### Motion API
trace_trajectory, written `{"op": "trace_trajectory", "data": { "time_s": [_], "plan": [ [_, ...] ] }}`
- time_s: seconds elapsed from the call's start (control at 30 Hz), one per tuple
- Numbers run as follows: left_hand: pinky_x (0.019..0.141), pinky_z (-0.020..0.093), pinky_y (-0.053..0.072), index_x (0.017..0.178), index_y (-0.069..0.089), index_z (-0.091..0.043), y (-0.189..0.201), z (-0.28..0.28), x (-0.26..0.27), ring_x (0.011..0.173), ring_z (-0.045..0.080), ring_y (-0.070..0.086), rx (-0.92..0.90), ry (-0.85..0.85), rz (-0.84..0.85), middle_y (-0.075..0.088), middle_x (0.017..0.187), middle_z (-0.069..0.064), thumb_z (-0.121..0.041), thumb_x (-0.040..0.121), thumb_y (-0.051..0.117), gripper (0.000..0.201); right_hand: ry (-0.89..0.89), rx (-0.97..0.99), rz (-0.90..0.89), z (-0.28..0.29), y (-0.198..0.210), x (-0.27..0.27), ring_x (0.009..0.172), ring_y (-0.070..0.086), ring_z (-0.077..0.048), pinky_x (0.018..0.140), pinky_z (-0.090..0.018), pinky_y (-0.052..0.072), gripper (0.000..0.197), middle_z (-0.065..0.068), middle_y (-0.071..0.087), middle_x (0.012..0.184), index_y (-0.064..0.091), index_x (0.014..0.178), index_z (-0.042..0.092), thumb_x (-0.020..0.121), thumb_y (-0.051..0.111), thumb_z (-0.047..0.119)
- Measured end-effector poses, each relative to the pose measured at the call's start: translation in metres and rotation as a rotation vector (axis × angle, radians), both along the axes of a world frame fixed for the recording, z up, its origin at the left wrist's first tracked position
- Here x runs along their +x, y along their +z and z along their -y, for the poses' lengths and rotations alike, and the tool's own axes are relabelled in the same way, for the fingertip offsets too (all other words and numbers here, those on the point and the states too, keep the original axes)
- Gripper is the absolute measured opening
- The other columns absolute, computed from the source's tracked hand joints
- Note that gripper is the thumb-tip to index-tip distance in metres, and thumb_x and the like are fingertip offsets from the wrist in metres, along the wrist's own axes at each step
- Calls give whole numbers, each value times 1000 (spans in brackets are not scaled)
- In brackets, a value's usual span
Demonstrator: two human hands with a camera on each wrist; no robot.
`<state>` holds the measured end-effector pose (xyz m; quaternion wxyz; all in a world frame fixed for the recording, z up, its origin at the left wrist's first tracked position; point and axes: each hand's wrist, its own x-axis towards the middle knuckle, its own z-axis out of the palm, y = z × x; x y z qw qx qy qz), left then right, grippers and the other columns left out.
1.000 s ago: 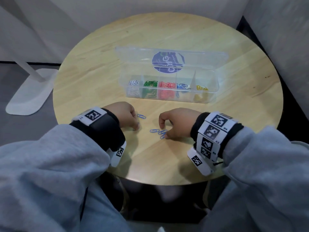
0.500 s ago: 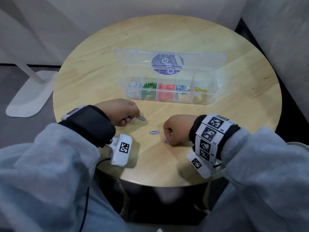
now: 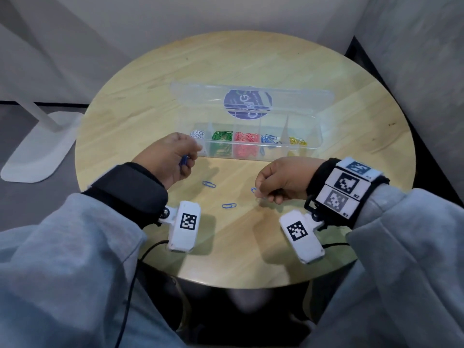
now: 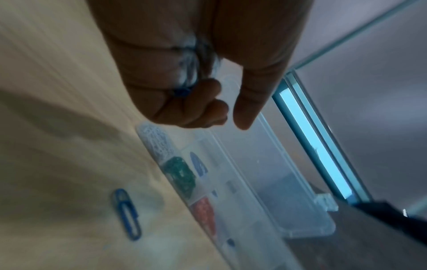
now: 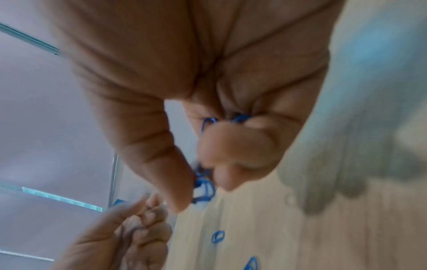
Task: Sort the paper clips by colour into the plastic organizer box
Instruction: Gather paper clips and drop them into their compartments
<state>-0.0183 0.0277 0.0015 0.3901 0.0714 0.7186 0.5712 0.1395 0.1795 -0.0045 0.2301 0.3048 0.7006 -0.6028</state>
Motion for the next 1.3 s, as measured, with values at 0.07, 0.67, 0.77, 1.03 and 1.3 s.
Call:
{"op": "trace_trajectory", "data": {
  "time_s": [0.07, 0.67, 0.77, 1.03, 1.3],
  "plan": [
    [39, 14, 27, 82, 52, -21, -6, -2, 4, 40, 8, 37, -157, -158, -156, 40, 62, 0, -6, 87, 57, 17, -41, -55, -2, 0, -2, 0, 42, 48, -9, 39, -12, 42, 26, -4, 56, 54, 53, 63, 8, 85, 55, -7],
    [61, 23, 36, 61, 55, -19, -23, 1, 17, 68, 16, 53, -774, -657, -617, 62, 73, -2, -23, 80, 68, 24, -479, -385, -213, -4, 5, 2, 40, 47, -8, 43, -12, 47, 22, -4, 49, 60, 64, 84, 1, 90, 43, -2],
    [54, 22, 37, 62, 52, -15, -16, -1, 19, 53, 17, 45, -595, -620, -329, 55, 63, 4, -12, 83, 59, 23, -514, -391, -197, -4, 6, 2, 38, 47, -7, 39, -11, 43, 25, -3, 48, 57, 62, 79, 2, 91, 40, 3],
    [33, 12, 29, 61, 41, -15, 12, -1, 11, 40, 9, 45, -73, -218, 189, 53, 54, 2, -7, 60, 51, 13, -615, -476, -198, -6, 5, 0, 38, 52, -11, 39, -13, 46, 29, -8, 50, 63, 53, 74, 4, 92, 31, 6],
    [50, 22, 29, 82, 57, -24, -9, -7, 38, 55, 8, 41, -628, -779, -518, 49, 64, -8, -23, 74, 73, 17, -707, -483, -337, -15, 30, 4, 69, 53, -19, 53, -19, 57, 34, -15, 47, 84, 52, 82, -4, 84, 21, -16]
  ]
}}
